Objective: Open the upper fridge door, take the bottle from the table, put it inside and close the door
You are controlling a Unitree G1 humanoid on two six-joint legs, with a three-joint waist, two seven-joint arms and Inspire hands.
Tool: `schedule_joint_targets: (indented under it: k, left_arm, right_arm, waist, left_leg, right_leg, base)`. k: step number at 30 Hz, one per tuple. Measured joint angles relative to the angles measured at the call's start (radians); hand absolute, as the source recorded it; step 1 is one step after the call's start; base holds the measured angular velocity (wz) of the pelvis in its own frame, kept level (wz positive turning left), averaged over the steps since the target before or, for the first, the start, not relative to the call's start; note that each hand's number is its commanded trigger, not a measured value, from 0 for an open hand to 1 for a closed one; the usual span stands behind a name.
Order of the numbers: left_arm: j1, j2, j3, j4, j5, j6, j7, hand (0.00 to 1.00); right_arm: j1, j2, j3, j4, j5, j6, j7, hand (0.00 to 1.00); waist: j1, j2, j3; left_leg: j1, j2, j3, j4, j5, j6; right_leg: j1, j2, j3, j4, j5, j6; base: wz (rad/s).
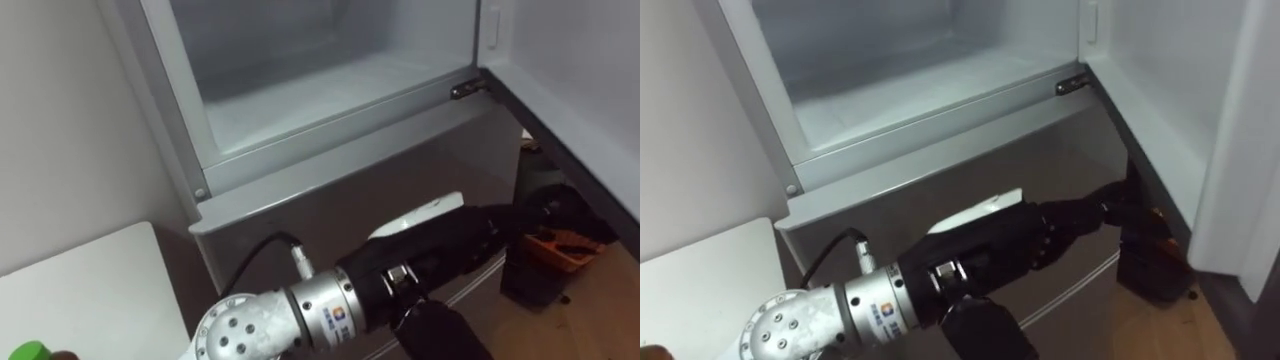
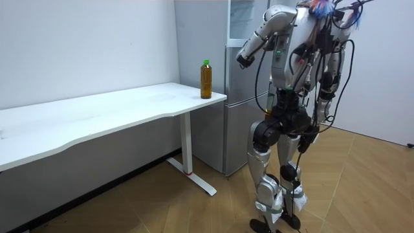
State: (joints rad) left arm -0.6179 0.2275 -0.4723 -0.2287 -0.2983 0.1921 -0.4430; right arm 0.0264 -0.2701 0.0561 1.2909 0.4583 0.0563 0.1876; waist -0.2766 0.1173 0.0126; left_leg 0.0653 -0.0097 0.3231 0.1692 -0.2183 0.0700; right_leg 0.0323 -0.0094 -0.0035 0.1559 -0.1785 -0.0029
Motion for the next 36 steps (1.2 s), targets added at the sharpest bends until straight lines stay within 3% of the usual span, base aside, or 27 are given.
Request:
schedule_joint_targets:
  k: [12,20,24,27,31,34,36]
  left_arm:
    - [-0.003,0.003,-0.002,0.0,-0.001,0.0,0.003,0.0]
    - [0.021,0.013,-0.003,0.001,0.005,0.001,0.004,0.0]
    - [0.037,-0.014,-0.001,-0.001,0.001,-0.008,0.012,0.0]
    - [0.112,-0.022,-0.001,-0.002,-0.005,-0.028,0.02,0.0]
    - [0.266,-0.018,-0.001,-0.007,-0.004,-0.026,0.021,0.0]
    - [0.343,-0.011,-0.001,-0.004,0.004,-0.017,0.021,0.0]
    - [0.37,-0.01,-0.001,0.002,0.012,-0.017,0.022,0.0]
  right_arm:
    - [0.0,-0.001,0.021,-0.006,0.006,-0.002,-0.012,0.0]
    - [0.019,-0.004,0.021,-0.003,0.003,0.009,-0.023,0.0]
    - [0.018,0.003,0.032,-0.001,0.005,0.011,-0.025,0.0]
    - [0.003,0.018,0.04,-0.002,0.005,0.01,-0.026,0.0]
    - [-0.009,0.034,0.039,-0.003,-0.005,0.01,-0.032,0.0]
    - [-0.014,0.045,0.041,-0.006,-0.03,0.011,-0.032,0.0]
    - [-0.019,0.049,0.042,-0.008,-0.041,0.011,-0.033,0.0]
  waist:
    - [0.005,-0.012,-0.006]
    - [0.003,-0.014,-0.0043]
    - [0.013,-0.022,-0.0071]
    - [0.014,-0.028,-0.0099]
    - [0.015,-0.038,-0.0086]
    - [0.039,-0.058,0.0014]
    - [0.052,-0.067,0.0011]
  left_leg:
    - [0.0,0.0,-0.004,0.001,0.0,0.0]
    - [0.0,0.001,-0.013,0.002,0.0,0.0]
    - [0.0,0.0,-0.025,0.012,0.0,0.001]
    - [0.0,0.004,-0.028,0.02,0.0,0.001]
    - [-0.017,0.01,-0.028,0.035,0.001,0.0]
    - [-0.02,0.014,-0.03,0.036,0.005,-0.006]
    - [-0.025,0.013,-0.038,0.035,0.007,-0.006]
  right_leg:
    - [0.004,-0.003,-0.007,0.01,0.0,-0.001]
    - [0.018,-0.007,-0.06,0.012,0.0,0.0]
    - [0.021,-0.01,-0.082,0.012,-0.001,0.002]
    - [0.028,-0.01,-0.094,0.014,0.001,-0.001]
    - [0.021,-0.01,-0.113,0.015,0.001,-0.005]
    - [0.018,-0.006,-0.11,0.015,0.004,-0.01]
    - [0.018,-0.006,-0.117,0.014,0.005,-0.011]
  base:
    - [-0.01]
    - [0.15]
    - [0.16]
    - [0.07]
    - [0.11]
    - [0.04]
    - [0.09]
